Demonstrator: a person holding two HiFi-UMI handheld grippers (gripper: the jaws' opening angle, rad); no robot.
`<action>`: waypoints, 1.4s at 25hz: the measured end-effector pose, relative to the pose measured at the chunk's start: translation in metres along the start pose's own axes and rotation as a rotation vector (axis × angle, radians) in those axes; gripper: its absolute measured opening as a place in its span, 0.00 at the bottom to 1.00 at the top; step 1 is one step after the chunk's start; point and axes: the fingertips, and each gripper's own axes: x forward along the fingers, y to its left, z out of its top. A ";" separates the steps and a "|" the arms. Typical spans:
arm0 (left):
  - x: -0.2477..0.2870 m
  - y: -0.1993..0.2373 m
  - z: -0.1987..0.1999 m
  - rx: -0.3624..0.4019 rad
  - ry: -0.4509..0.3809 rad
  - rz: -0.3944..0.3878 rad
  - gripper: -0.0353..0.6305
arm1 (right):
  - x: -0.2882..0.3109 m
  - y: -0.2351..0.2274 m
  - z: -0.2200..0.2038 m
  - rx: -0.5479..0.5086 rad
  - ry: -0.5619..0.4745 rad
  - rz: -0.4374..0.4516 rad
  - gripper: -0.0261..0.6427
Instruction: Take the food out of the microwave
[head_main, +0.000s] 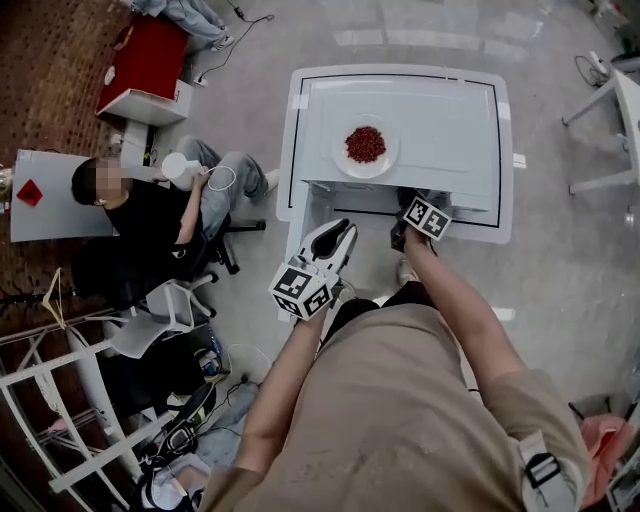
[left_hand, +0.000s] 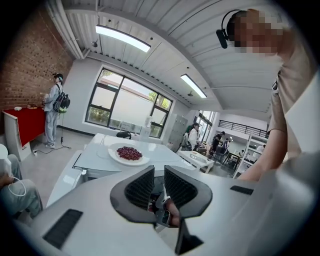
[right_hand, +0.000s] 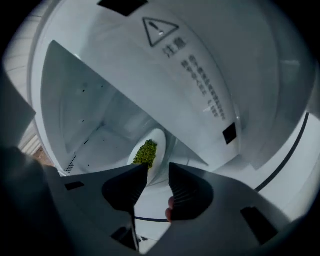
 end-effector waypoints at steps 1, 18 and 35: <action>-0.002 0.003 0.000 -0.003 -0.002 0.007 0.13 | 0.005 0.000 0.000 0.013 -0.004 0.000 0.25; -0.019 0.033 -0.001 -0.033 -0.023 0.032 0.13 | -0.015 0.003 -0.008 0.404 -0.071 0.121 0.07; -0.035 0.031 0.000 -0.014 -0.018 0.024 0.13 | -0.023 0.019 -0.019 0.524 -0.002 0.278 0.06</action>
